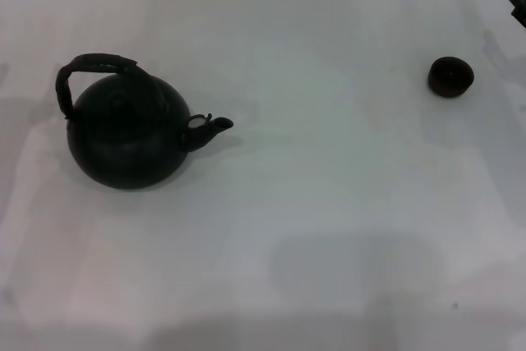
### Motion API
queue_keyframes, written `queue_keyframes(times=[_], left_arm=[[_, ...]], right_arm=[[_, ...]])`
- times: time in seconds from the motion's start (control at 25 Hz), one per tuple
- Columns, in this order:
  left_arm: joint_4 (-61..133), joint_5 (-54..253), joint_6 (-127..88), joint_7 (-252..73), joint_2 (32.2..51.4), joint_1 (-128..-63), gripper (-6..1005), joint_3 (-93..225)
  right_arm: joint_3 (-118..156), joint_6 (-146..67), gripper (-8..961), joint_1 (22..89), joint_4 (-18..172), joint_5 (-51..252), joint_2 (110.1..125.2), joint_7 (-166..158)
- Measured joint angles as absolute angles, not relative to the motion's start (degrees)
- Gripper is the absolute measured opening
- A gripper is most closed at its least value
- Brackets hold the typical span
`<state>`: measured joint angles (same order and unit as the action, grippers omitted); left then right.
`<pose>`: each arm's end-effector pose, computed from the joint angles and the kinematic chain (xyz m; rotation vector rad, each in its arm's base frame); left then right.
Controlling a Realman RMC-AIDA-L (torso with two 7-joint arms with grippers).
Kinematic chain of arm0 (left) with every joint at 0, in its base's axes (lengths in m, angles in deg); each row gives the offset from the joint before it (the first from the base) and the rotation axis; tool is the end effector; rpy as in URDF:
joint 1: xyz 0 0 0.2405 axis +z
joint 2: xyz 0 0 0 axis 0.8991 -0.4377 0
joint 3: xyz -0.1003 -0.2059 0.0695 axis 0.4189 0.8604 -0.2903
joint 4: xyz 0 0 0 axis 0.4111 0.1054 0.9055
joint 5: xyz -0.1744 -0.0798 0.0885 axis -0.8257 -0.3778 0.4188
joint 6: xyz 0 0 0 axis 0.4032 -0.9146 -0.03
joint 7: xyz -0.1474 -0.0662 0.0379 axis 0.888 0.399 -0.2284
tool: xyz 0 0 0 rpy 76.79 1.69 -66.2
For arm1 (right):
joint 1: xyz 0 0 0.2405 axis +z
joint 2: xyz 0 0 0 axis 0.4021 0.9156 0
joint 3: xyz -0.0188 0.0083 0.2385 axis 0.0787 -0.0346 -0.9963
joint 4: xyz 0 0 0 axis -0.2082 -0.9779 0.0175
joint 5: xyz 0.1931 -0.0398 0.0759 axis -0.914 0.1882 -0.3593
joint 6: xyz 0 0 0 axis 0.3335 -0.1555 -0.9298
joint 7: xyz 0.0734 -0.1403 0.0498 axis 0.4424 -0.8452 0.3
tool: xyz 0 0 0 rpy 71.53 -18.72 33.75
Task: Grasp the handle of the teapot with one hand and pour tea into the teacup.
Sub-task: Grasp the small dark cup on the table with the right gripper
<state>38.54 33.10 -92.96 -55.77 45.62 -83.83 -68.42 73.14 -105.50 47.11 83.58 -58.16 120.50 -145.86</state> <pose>-0.3468 0.2959 0.0262 -1.4826 -0.7428 -0.9732 0.3569 0.3535 0.0238 -1.6671 0.8502 0.7320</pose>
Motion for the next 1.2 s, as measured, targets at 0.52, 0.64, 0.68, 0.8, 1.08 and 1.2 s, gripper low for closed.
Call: queue_keyframes(times=[0.52, 0.64, 0.68, 0.8, 1.08, 1.2], left_arm=[[38.6, 32.9, -92.9, -54.2, 45.61, -83.4, 889, -68.4], [38.7, 32.7, -92.9, -53.4, 45.59, -83.2, 888, -68.4], [38.7, 32.5, -92.9, -53.2, 45.56, -83.1, 888, -68.4], [38.7, 32.2, -93.0, -53.0, 45.54, -83.0, 888, -68.4], [38.7, 32.2, -93.1, -53.0, 45.53, -83.2, 887, -68.4], [38.7, 32.2, -93.1, -53.0, 45.53, -83.2, 887, -68.4]], right_arm=[[73.5, -106.4, 810, 46.8, 83.3, -58.3, 120.61, -145.1], [74.0, -107.3, 809, 46.8, 83.2, -58.1, 120.47, -143.0], [74.3, -107.5, 809, 46.8, 83.2, -57.9, 120.43, -142.1], [77.2, -108.3, 809, 46.8, 85.1, -55.5, 120.01, -137.8], [81.0, -106.5, 808, 47.6, 98.2, -37.2, 119.23, -124.7], [81.1, -102.9, 807, 49.4, 106.8, -23.5, 119.18, -113.1]])
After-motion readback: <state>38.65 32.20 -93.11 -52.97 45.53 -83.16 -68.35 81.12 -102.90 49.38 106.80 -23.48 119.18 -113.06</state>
